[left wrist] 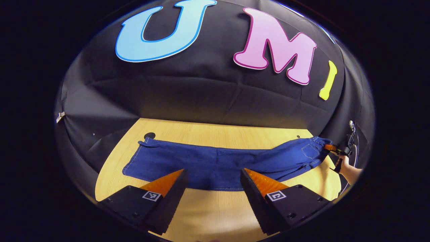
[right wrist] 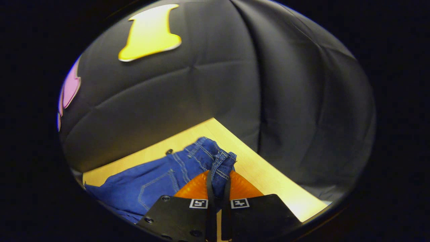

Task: Grasp the waist and the cuffs of the jeans and fold them to make the two legs overlap; first hold the waist and fold one-third of the jeans toward the cuffs, then hold the cuffs and fold the remaining one-third in the same direction to finish folding.

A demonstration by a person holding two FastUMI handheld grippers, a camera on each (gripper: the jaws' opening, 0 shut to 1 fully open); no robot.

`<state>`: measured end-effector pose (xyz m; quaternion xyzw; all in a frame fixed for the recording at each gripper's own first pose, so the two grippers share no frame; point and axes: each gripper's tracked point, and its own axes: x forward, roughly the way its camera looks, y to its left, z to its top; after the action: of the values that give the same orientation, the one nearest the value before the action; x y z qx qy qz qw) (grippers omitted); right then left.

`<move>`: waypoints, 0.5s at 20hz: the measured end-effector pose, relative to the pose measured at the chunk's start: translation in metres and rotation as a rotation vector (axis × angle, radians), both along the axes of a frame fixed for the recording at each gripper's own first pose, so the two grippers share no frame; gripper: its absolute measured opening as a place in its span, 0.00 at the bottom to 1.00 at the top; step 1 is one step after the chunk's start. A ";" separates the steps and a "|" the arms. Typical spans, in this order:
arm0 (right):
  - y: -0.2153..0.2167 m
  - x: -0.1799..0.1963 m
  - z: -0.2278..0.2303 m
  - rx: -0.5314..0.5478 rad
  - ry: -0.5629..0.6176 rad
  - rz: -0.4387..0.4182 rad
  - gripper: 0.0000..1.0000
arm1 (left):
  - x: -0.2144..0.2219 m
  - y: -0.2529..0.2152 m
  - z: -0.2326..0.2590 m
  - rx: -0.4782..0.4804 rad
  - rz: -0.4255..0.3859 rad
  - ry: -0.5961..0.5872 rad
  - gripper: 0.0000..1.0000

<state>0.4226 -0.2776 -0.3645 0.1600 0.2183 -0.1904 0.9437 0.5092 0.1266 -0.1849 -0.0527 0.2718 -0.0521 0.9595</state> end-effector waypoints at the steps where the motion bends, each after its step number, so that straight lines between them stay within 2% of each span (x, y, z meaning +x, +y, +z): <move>1: 0.012 0.000 0.021 -0.033 -0.028 0.033 0.09 | -0.003 0.002 0.000 0.000 0.003 -0.002 0.98; 5: 0.045 -0.034 0.106 -0.159 -0.143 0.168 0.09 | -0.018 0.008 -0.007 -0.036 0.020 0.004 0.98; 7: 0.063 -0.052 0.111 -0.180 -0.200 0.229 0.09 | -0.025 0.015 -0.010 -0.059 0.041 0.003 0.98; 10: 0.072 -0.078 0.090 -0.212 -0.263 0.331 0.09 | -0.037 0.029 -0.017 -0.083 0.071 0.004 0.97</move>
<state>0.3450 -0.2057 -0.2743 0.0452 0.0956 -0.0324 0.9939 0.4720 0.1552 -0.2015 -0.1022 0.2692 -0.0293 0.9572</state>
